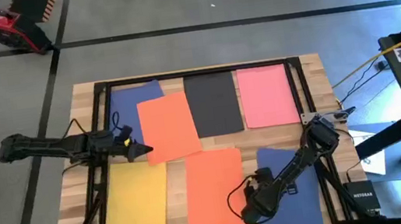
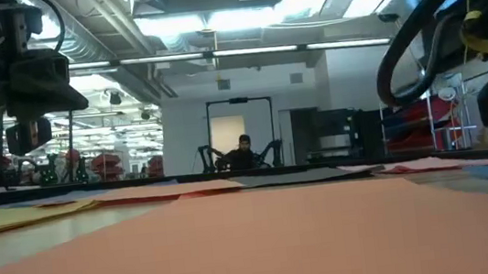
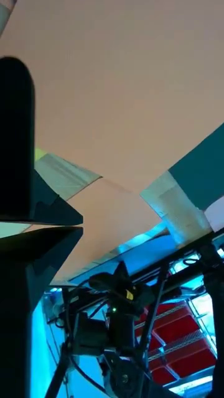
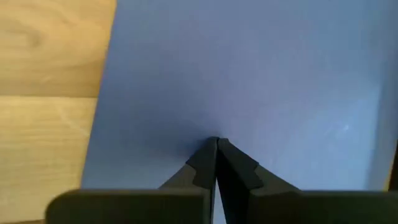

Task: Organize paper
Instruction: Move the blue paper to the bottom right of the table

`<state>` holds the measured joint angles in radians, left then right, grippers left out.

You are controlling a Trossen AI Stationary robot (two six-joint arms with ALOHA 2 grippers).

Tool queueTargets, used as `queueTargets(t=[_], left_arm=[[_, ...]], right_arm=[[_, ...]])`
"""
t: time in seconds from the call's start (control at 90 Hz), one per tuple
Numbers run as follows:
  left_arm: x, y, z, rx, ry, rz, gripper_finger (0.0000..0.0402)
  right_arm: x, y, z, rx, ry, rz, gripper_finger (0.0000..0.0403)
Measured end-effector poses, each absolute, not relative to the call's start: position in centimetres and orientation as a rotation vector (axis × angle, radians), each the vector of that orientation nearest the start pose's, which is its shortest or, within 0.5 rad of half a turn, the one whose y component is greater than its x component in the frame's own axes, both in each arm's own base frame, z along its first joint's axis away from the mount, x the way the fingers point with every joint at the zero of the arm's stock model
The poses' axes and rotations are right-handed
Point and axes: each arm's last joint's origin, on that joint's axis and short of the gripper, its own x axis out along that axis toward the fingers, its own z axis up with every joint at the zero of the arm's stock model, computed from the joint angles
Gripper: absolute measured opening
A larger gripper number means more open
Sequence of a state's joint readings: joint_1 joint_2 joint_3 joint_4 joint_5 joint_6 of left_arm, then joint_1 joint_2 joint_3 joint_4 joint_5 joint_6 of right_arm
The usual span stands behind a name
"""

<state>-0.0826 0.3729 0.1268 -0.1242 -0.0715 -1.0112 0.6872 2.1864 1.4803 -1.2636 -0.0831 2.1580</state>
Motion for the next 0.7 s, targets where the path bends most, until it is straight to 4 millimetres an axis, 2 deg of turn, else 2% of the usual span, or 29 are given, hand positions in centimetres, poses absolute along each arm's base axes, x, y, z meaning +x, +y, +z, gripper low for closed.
queueTargets(t=[0.189, 0.7], left_arm=[[11.6, -0.8, 16.3, -0.976, 0.341, 0.178, 0.0], [11.6, -0.7, 16.3, -0.981, 0.339, 0.18, 0.0]], right_arm=[[27.9, 22.8, 11.6, 0.764, 1.32, -1.433, 0.0], [28.4, 22.0, 11.6, 0.753, 1.292, -1.45, 0.0]])
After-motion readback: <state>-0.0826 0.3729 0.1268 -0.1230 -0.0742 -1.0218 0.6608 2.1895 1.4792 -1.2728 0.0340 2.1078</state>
